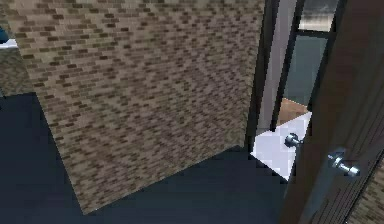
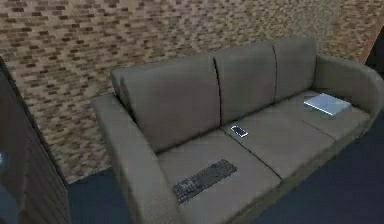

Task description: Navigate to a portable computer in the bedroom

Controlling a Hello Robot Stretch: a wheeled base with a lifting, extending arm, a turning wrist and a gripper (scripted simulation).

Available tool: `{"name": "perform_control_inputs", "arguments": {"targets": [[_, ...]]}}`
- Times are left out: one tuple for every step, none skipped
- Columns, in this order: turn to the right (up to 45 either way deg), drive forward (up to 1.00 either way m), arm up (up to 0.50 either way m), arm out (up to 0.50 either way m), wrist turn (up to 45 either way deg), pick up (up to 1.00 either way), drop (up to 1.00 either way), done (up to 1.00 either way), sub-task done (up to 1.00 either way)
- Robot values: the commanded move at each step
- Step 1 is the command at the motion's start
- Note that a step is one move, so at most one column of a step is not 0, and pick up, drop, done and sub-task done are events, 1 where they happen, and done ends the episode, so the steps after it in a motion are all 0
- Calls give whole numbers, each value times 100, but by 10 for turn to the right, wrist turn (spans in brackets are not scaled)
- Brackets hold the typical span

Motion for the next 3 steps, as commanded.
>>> {"name": "perform_control_inputs", "arguments": {"targets": [[60, 0, 0, 0, 0, 0, 0, 0, 0], [0, 95, 0, 0, 0, 0, 0, 0, 0], [450, 0, 0, 0, 0, 0, 0, 0, 0]]}}
